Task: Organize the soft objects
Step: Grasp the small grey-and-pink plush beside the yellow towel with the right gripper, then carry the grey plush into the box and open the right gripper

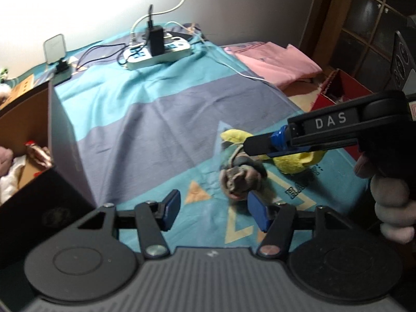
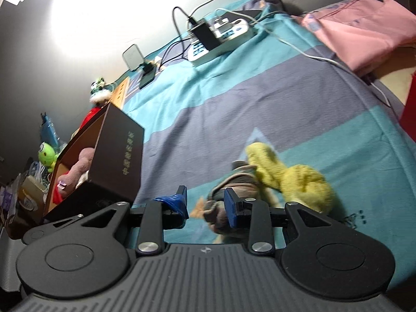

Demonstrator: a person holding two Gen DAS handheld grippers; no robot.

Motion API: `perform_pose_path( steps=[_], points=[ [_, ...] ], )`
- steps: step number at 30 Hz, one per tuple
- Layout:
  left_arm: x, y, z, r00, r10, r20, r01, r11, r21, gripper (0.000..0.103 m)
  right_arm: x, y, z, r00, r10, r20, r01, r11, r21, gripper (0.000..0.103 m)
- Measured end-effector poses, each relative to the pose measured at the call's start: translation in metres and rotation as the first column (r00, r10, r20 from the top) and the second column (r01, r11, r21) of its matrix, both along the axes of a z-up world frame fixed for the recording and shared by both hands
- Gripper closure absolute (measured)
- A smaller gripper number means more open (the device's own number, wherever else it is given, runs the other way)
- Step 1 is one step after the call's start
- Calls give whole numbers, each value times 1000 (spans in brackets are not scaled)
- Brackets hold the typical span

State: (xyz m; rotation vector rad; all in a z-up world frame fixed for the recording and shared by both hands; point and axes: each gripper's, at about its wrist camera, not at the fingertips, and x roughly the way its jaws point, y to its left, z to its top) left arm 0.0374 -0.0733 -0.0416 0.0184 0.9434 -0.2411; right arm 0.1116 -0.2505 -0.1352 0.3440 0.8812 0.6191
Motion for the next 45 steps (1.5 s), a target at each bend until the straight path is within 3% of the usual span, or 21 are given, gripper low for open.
perform_pose_path(
  steps=[8, 16, 18, 21, 35, 45],
  points=[
    [29, -28, -28, 995, -95, -30, 93, 994, -50, 35, 14, -35, -16, 994, -91, -54, 90, 996, -10, 88],
    [54, -24, -55, 995, -52, -82, 46, 996, -77, 34, 30, -22, -35, 993, -46, -107, 42, 998, -37, 88],
    [58, -22, -59, 995, -38, -93, 31, 996, -83, 43, 34, -18, -36, 993, -31, -111, 29, 999, -17, 87],
    [61, -18, -61, 994, -30, -101, 19, 994, -103, 48, 40, -13, -37, 991, -17, -131, 18, 1000, 2, 85],
    [20, 28, -30, 999, -25, -31, 23, 998, -66, 51, 15, 25, -19, 995, 82, -63, -81, 997, 13, 86],
    [-29, 103, 26, 994, 51, 94, -42, 994, -98, 51, -15, 87, 23, 976, 213, 37, -214, 977, 19, 86]
  ],
)
